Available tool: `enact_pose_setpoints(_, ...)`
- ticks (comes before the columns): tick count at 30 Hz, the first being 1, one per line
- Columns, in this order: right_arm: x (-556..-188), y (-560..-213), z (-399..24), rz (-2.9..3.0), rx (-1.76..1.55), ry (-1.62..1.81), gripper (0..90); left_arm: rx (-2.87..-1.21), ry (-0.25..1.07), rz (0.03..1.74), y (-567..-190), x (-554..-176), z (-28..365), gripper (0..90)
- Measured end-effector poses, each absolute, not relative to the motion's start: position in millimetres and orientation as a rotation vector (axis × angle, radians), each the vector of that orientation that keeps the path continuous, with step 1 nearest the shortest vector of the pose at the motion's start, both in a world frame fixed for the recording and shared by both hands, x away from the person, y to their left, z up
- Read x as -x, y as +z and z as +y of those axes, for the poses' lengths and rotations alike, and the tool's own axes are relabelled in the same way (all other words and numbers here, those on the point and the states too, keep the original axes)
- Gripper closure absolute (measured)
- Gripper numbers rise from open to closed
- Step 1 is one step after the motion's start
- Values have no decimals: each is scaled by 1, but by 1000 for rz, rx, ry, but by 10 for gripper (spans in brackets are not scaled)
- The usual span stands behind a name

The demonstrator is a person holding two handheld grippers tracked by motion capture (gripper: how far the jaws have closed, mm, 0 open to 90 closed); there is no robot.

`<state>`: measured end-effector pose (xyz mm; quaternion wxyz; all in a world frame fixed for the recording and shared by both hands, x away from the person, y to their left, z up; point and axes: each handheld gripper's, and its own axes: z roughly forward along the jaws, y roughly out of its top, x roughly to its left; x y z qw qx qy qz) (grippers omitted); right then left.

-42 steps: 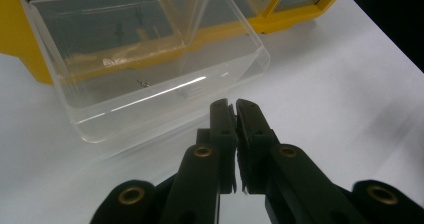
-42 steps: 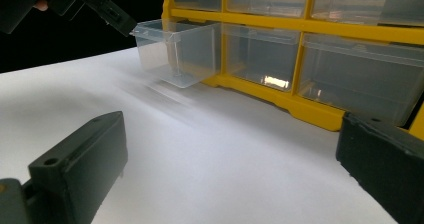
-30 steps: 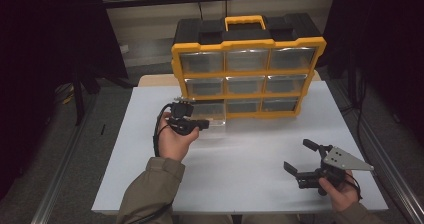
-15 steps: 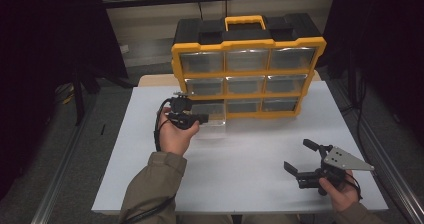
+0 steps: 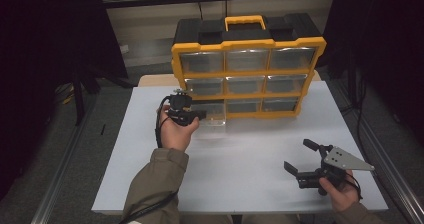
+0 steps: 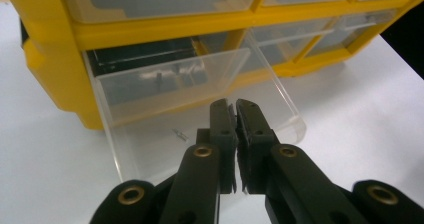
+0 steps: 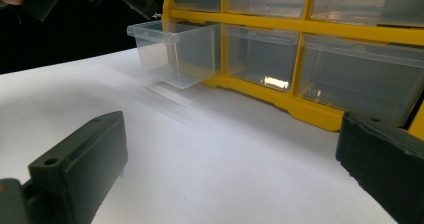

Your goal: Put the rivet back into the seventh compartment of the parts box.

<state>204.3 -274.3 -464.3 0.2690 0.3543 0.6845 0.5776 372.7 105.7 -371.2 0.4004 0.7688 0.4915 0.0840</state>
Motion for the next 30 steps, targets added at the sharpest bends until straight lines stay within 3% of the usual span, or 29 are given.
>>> enact_pose_setpoints(28,-204,-464,-275,1844,-953,1560,2,-1950,273,1246,-387,-385,99,861)
enact_pose_setpoints(30,-204,-464,-274,1846,-956,1560,2,-1946,281,1240,-388,-385,99,829)
